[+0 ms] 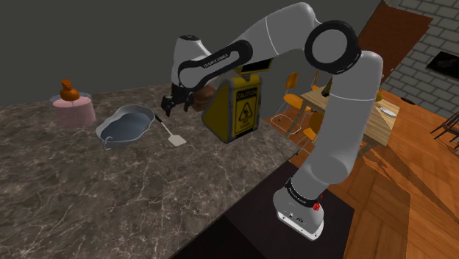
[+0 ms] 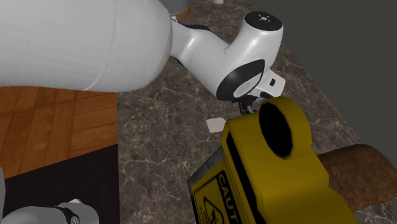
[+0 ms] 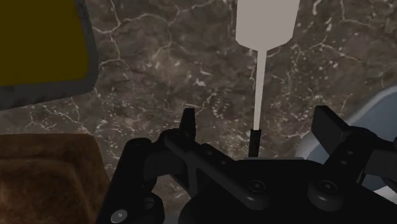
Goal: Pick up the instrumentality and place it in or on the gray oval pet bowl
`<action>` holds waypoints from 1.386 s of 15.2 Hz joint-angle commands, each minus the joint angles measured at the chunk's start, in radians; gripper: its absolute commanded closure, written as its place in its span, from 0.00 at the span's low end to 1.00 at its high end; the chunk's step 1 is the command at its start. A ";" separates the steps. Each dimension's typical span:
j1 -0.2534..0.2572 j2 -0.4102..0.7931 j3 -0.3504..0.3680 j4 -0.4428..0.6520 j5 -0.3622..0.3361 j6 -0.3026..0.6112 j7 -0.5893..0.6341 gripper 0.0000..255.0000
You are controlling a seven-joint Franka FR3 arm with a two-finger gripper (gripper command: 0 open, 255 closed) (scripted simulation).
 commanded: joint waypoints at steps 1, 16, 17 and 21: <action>0.019 0.077 -0.008 0.066 -0.021 0.005 0.028 0.00; 0.063 0.318 -0.042 0.238 -0.065 0.063 0.073 0.00; 0.063 0.318 -0.042 0.238 -0.065 0.063 0.073 0.00; 0.063 0.318 -0.042 0.238 -0.065 0.063 0.073 0.00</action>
